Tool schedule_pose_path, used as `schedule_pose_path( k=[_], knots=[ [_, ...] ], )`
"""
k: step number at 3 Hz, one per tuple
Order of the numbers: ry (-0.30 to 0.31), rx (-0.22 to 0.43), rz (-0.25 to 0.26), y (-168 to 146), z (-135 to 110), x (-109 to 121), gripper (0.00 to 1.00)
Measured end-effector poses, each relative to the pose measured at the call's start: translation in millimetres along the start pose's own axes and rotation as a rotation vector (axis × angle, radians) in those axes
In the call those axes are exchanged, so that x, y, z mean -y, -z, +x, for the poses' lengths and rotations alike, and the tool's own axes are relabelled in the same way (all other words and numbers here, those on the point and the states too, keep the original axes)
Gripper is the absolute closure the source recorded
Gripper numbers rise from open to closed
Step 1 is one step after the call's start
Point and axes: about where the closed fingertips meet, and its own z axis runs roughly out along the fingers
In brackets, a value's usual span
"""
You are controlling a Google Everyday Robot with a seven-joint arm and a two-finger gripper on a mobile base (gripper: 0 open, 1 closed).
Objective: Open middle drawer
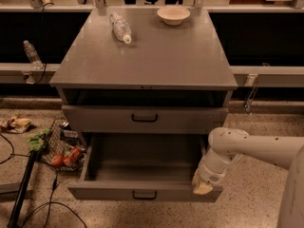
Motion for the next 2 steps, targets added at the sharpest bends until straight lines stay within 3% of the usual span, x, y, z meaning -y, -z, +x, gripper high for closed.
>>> schedule_pose_path(
  k=[1, 2],
  knots=[
    [-0.009, 0.003, 0.003, 7, 0, -1, 1.00],
    [-0.012, 0.058, 0.063, 22, -10, 11, 0.87]
  ],
)
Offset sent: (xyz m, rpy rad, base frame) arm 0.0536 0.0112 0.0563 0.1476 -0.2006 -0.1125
